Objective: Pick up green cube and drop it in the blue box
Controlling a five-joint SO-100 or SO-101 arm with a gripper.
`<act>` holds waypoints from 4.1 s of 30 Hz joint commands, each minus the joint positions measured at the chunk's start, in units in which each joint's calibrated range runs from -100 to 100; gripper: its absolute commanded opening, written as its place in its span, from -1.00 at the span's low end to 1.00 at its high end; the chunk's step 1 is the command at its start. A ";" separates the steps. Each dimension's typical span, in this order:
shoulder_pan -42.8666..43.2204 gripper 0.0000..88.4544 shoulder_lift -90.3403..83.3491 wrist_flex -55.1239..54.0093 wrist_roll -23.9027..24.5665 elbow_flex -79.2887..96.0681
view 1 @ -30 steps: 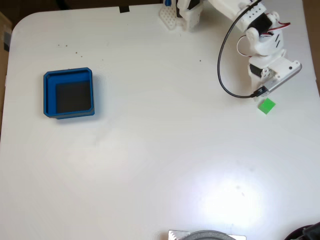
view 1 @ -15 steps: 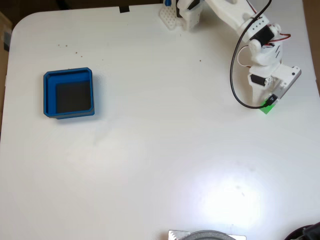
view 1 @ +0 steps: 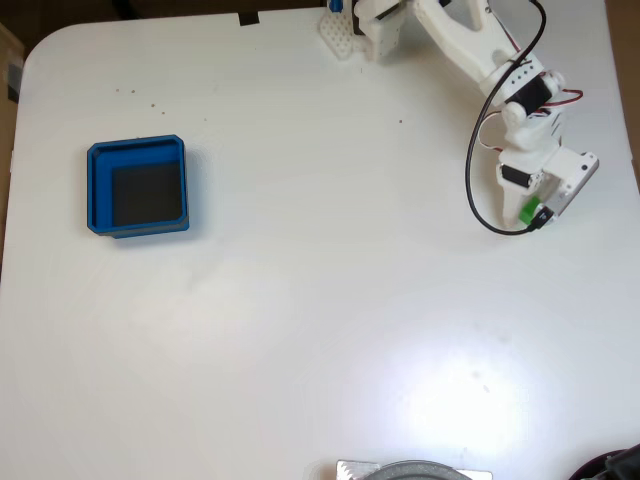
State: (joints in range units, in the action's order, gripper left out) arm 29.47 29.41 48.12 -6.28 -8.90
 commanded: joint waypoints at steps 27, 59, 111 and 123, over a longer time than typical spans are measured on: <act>0.00 -0.27 1.36 -5.03 0.10 -4.20; 0.07 -0.27 1.11 -7.96 0.05 -3.66; -12.75 -0.96 -26.40 20.74 4.54 -3.57; -22.14 -0.96 -29.91 20.08 10.74 -4.11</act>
State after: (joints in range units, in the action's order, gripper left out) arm 10.91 4.01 68.39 4.18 -8.99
